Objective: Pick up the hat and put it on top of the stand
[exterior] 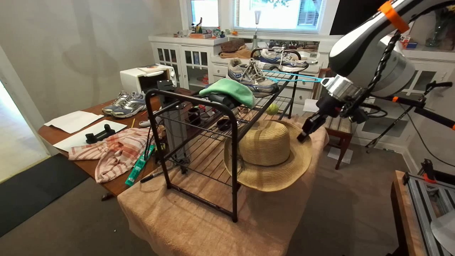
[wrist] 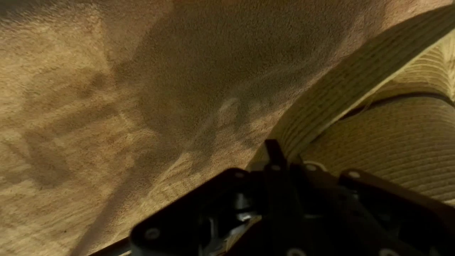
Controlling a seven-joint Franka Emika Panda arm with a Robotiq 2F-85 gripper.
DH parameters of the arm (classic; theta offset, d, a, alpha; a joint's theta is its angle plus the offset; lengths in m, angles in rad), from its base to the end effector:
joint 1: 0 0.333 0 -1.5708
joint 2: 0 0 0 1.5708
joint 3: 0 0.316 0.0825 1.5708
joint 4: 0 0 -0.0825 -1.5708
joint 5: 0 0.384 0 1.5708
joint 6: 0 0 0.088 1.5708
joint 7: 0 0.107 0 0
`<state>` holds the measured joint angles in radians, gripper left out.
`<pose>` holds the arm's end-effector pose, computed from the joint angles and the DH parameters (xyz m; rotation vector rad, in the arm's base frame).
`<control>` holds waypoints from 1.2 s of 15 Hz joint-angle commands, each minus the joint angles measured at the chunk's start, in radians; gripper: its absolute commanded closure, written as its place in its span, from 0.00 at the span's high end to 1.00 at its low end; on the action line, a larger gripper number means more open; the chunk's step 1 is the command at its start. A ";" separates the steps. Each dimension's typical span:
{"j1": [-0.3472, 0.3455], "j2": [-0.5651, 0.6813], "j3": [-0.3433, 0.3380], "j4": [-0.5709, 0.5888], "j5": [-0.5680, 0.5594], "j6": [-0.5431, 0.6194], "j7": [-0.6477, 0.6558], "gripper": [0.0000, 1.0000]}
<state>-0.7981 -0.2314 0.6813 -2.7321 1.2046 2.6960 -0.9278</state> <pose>0.3831 -0.0887 0.2856 -2.7790 0.3523 -0.5578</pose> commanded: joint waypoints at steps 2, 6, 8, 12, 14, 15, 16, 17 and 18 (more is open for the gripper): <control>-0.001 -0.214 -0.096 -0.031 -0.125 -0.214 0.135 0.01; 0.137 -0.404 -0.323 -0.057 -0.313 -0.436 0.302 0.01; 0.066 -0.505 -0.317 -0.029 -0.373 -0.618 0.344 0.01; 0.326 -0.609 -0.631 0.001 -0.617 -0.729 0.541 0.01; 0.425 -0.652 -0.731 0.029 -0.666 -0.723 0.602 0.01; 0.462 -0.670 -0.768 0.035 -0.680 -0.700 0.616 0.01; 0.497 -0.690 -0.793 0.050 -0.689 -0.682 0.625 0.01; 0.527 -0.703 -0.811 0.064 -0.697 -0.657 0.624 0.01; 0.554 -0.714 -0.825 0.079 -0.703 -0.642 0.630 0.01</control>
<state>-0.3321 -0.8952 -0.0942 -2.6827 0.5421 2.0131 -0.3494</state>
